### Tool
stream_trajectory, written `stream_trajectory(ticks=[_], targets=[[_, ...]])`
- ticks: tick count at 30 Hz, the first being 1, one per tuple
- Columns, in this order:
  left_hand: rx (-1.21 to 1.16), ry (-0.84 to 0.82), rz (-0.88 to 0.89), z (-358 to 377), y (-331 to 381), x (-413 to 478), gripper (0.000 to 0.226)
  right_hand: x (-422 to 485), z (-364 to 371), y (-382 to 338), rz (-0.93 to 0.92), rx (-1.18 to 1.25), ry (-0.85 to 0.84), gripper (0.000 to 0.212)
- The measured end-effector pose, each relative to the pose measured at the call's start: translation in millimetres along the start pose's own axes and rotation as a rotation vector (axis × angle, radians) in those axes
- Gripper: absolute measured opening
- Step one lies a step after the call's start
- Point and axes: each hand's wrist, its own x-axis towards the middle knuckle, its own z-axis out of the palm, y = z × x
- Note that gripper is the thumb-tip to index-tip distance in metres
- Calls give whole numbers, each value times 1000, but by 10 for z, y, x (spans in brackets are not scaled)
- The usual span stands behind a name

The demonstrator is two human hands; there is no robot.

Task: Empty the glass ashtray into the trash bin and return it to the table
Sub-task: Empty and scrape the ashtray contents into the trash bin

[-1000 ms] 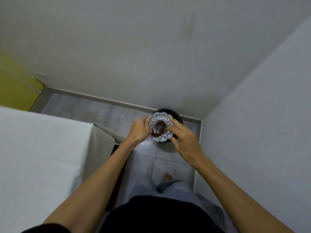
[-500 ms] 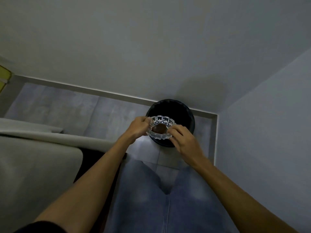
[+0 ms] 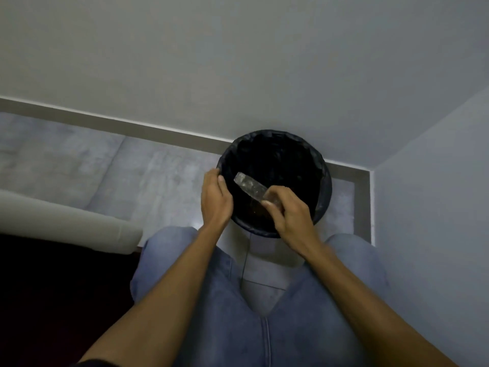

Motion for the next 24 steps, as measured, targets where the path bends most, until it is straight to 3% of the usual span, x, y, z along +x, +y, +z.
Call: stream_trajectory(ticks=[4, 11, 18, 22, 24], targets=[[95, -16, 48, 194, -174, -14, 53, 82, 198, 92, 326, 281, 104, 11], [183, -8, 162, 273, -213, -13, 50, 288, 353, 234, 817, 729, 233, 27], [217, 21, 201, 314, -250, -4, 50, 472, 576, 184, 1097, 1001, 351, 29], [217, 13, 200, 318, -309, 3, 51, 465, 729, 159, 1101, 907, 207, 26], [205, 12, 202, 335, -315, 5, 51, 482, 767, 152, 1097, 922, 237, 27]])
